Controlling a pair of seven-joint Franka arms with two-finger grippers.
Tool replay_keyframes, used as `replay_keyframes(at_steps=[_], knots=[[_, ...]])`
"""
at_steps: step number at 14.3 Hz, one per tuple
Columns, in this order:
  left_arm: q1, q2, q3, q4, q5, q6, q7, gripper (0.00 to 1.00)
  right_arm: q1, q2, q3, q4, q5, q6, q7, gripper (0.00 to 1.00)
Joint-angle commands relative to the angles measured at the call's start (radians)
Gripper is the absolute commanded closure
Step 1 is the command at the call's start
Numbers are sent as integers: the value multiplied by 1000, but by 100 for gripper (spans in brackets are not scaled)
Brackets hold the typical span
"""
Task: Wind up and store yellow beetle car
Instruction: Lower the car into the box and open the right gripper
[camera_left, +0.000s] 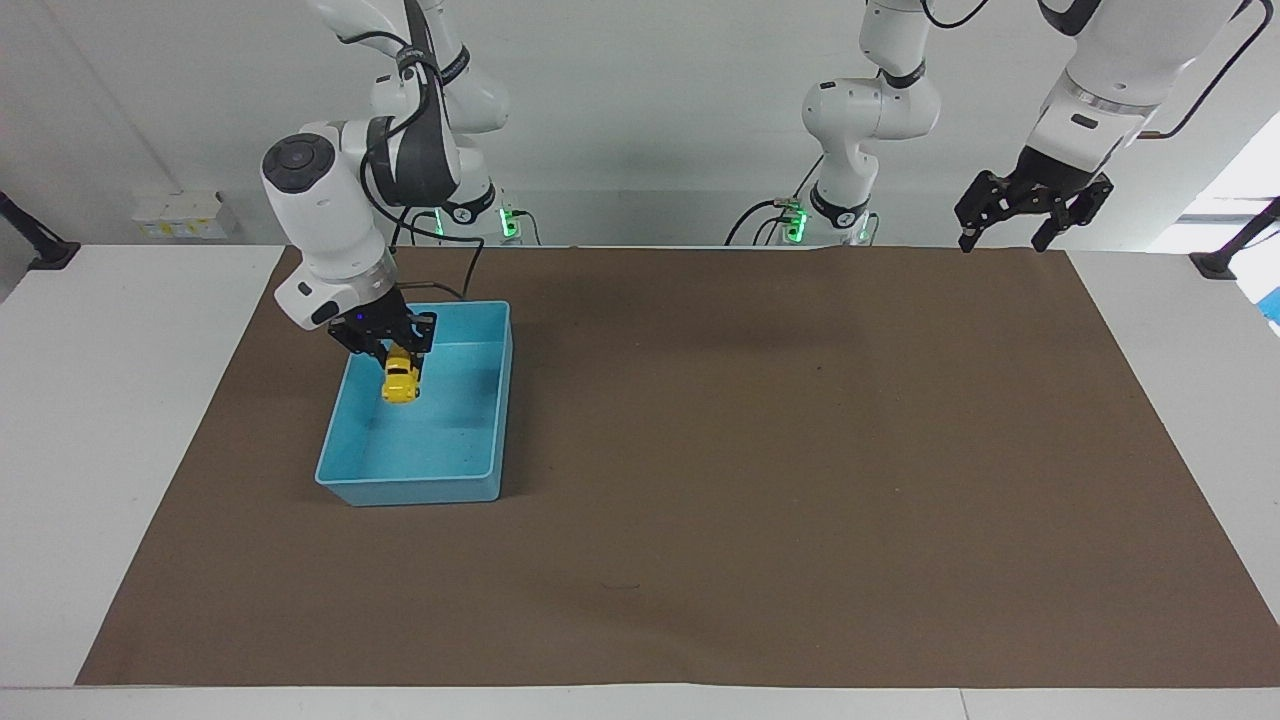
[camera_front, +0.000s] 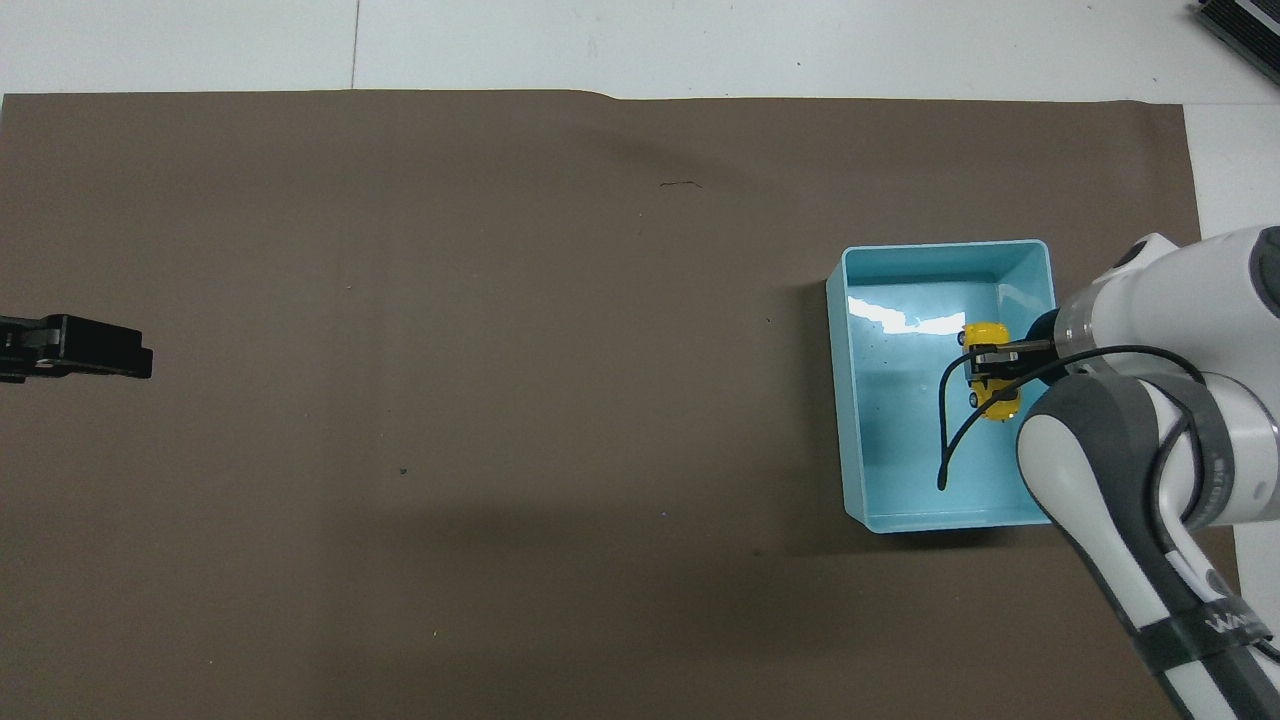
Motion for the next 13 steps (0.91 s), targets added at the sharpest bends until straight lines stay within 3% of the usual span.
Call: replay_keyframes(at_steps=[1, 6, 11, 13], knots=[[10, -11, -2, -2, -12, -15, 10, 0, -24, -70, 6, -135, 68, 102, -96, 100], [10, -11, -2, -2, -12, -14, 9, 0, 30, -62, 6, -263, 68, 259, -101, 100], [10, -9, -2, -2, -12, -14, 9, 0, 37, -72, 6, -355, 68, 318, -98, 100], [10, -11, -2, -2, -12, -14, 9, 0, 36, -72, 6, -407, 68, 378, -96, 87]])
